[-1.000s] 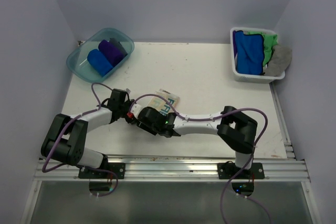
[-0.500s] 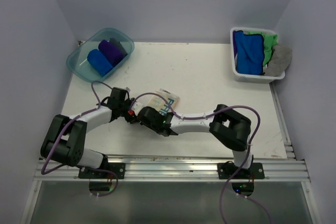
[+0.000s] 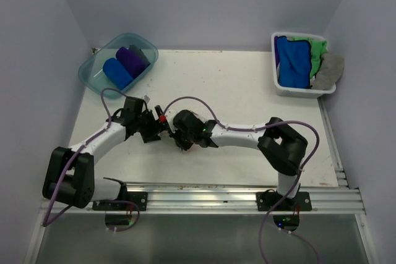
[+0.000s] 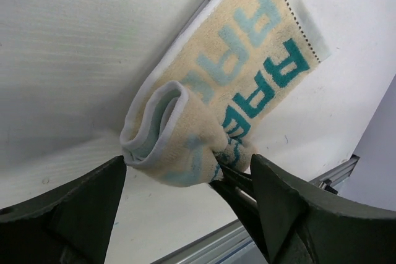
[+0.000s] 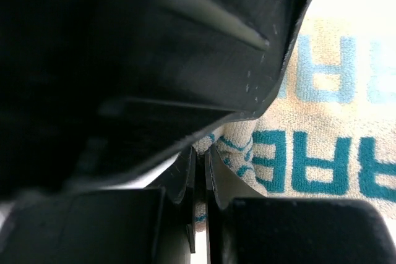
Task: Roll the towels
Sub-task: Roll the towel
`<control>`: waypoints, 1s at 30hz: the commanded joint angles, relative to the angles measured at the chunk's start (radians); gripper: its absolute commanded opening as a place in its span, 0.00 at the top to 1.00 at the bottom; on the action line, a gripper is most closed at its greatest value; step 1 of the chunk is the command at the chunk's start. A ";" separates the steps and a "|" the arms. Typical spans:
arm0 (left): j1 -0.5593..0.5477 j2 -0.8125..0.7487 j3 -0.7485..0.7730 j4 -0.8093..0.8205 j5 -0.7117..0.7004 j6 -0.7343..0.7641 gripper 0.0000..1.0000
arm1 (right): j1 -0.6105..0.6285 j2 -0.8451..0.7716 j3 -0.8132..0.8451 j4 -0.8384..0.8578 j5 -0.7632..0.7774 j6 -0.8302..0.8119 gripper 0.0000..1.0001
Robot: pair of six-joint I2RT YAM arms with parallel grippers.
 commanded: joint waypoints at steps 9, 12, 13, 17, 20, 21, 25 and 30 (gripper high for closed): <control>0.015 -0.043 -0.022 -0.015 0.055 0.048 0.14 | -0.164 -0.030 -0.004 0.041 -0.471 0.249 1.00; 0.015 -0.038 -0.029 -0.008 0.060 0.052 0.13 | -0.209 -0.010 -0.013 0.084 -0.567 0.316 1.00; 0.015 -0.036 -0.032 0.003 0.063 0.051 0.13 | -0.220 -0.001 -0.016 0.098 -0.588 0.335 1.00; 0.013 -0.030 -0.051 0.052 0.069 0.025 0.13 | -0.264 0.028 -0.018 0.162 -0.686 0.415 1.00; 0.013 -0.021 -0.072 0.103 0.077 -0.003 0.13 | -0.284 0.053 -0.019 0.197 -0.742 0.470 1.00; 0.013 -0.014 -0.074 0.120 0.078 -0.006 0.13 | -0.290 0.060 -0.024 0.211 -0.755 0.487 1.00; 0.013 0.003 -0.083 0.163 0.089 -0.030 0.16 | -0.310 0.092 -0.035 0.264 -0.817 0.568 1.00; 0.006 0.020 -0.084 0.189 0.084 -0.049 0.20 | -0.335 0.143 -0.039 0.302 -0.846 0.668 1.00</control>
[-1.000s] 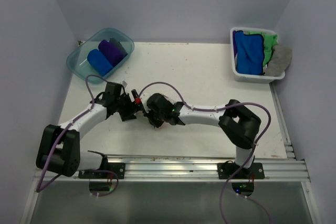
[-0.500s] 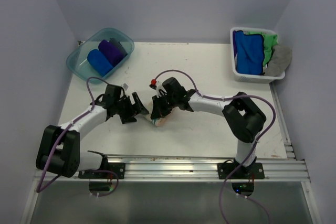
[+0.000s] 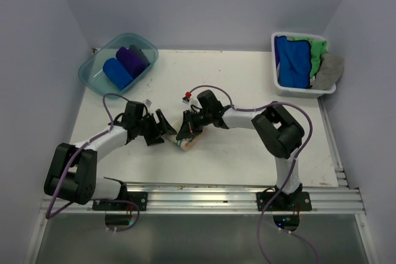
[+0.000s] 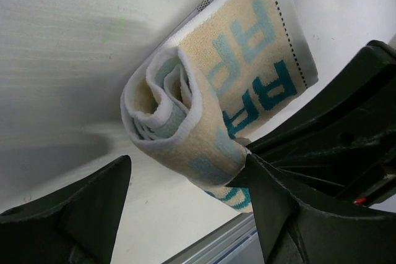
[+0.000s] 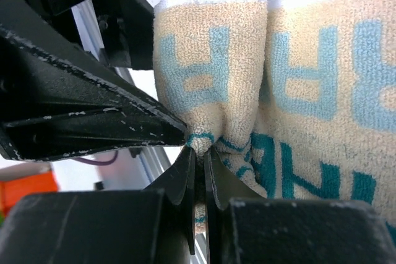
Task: Roll the towels
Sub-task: Roll the towel
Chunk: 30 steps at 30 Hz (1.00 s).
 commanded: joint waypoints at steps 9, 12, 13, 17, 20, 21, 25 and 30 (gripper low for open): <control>-0.042 0.072 -0.001 0.105 -0.032 -0.072 0.38 | -0.026 0.072 -0.006 0.051 -0.082 0.162 1.00; -0.051 0.097 0.003 0.111 -0.038 -0.081 0.50 | -0.028 0.069 0.001 0.019 -0.069 0.151 1.00; -0.052 0.102 0.005 0.111 -0.043 -0.084 0.54 | -0.028 0.066 0.004 -0.015 -0.062 0.145 1.00; -0.056 0.103 0.042 0.073 -0.060 -0.081 0.66 | -0.028 0.024 0.011 -0.113 0.032 0.062 0.87; -0.057 0.106 0.075 0.010 -0.076 -0.072 0.69 | -0.022 -0.061 0.005 -0.171 0.125 0.007 0.66; -0.057 0.109 0.083 -0.018 -0.078 -0.067 0.70 | -0.020 -0.108 0.007 -0.191 0.154 -0.010 0.62; -0.057 0.119 0.095 -0.052 -0.076 -0.069 0.73 | 0.026 -0.223 0.028 -0.318 0.341 -0.107 0.50; -0.057 0.123 0.097 -0.056 -0.060 -0.075 0.73 | 0.194 -0.308 0.103 -0.435 0.759 -0.333 0.49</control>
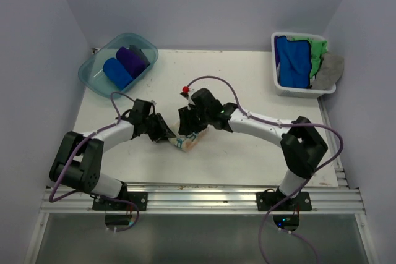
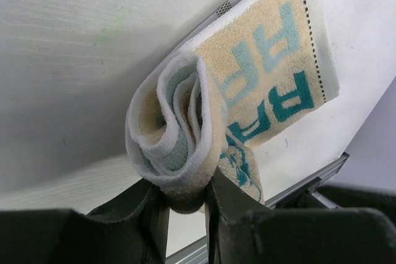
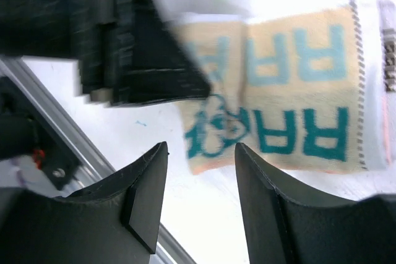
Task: Roll the towels
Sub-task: Roll the towel
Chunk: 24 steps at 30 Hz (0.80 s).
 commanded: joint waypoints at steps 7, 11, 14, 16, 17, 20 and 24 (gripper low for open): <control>0.003 0.022 0.043 -0.045 -0.007 0.002 0.73 | 0.363 -0.008 0.131 -0.109 0.611 -0.425 0.52; 0.003 0.023 0.045 -0.049 -0.005 0.002 0.73 | 0.430 0.057 0.154 -0.097 0.666 -0.482 0.53; 0.003 0.021 0.045 -0.052 -0.005 0.002 0.73 | 0.437 0.094 0.154 -0.083 0.679 -0.513 0.53; 0.002 0.018 0.046 -0.052 -0.005 0.001 0.73 | 0.435 0.118 0.154 -0.074 0.698 -0.516 0.53; 0.003 0.019 0.045 -0.052 -0.005 0.001 0.73 | 0.435 0.124 0.156 -0.071 0.714 -0.521 0.52; 0.003 0.019 0.046 -0.052 -0.005 -0.001 0.73 | 0.435 0.152 0.151 -0.056 0.733 -0.525 0.51; 0.003 0.018 0.046 -0.054 -0.004 -0.001 0.73 | 0.435 0.196 0.153 -0.049 0.779 -0.524 0.50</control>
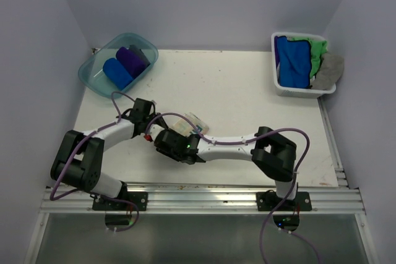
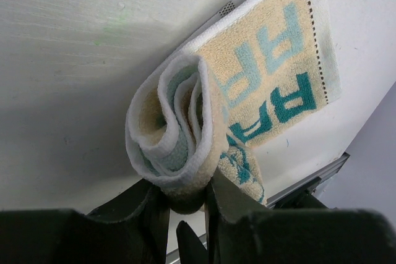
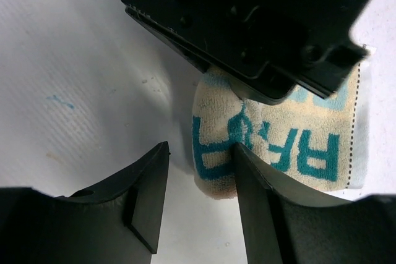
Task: Roll the towels
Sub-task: Roll the towel
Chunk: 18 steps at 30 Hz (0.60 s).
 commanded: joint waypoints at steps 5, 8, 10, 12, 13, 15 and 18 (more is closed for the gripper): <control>0.003 0.005 0.020 -0.013 0.012 -0.003 0.72 | -0.002 0.072 0.013 0.068 0.149 -0.010 0.49; 0.003 0.005 0.019 -0.015 0.014 -0.005 0.71 | -0.009 0.093 0.011 0.082 0.166 0.002 0.49; 0.002 -0.002 0.020 -0.019 0.012 -0.005 0.66 | -0.021 0.101 0.005 0.094 0.164 0.034 0.51; 0.003 -0.009 0.020 -0.026 0.009 -0.003 0.57 | -0.035 0.098 -0.006 0.103 0.155 0.051 0.54; 0.005 -0.015 0.020 -0.029 0.008 -0.003 0.54 | -0.050 0.094 -0.010 0.109 0.147 0.068 0.61; 0.011 -0.029 0.023 -0.036 0.005 0.004 0.45 | -0.071 0.072 -0.029 0.120 0.102 0.084 0.76; 0.034 -0.035 0.026 -0.046 0.009 0.020 0.36 | -0.119 0.038 -0.066 0.145 -0.007 0.114 1.00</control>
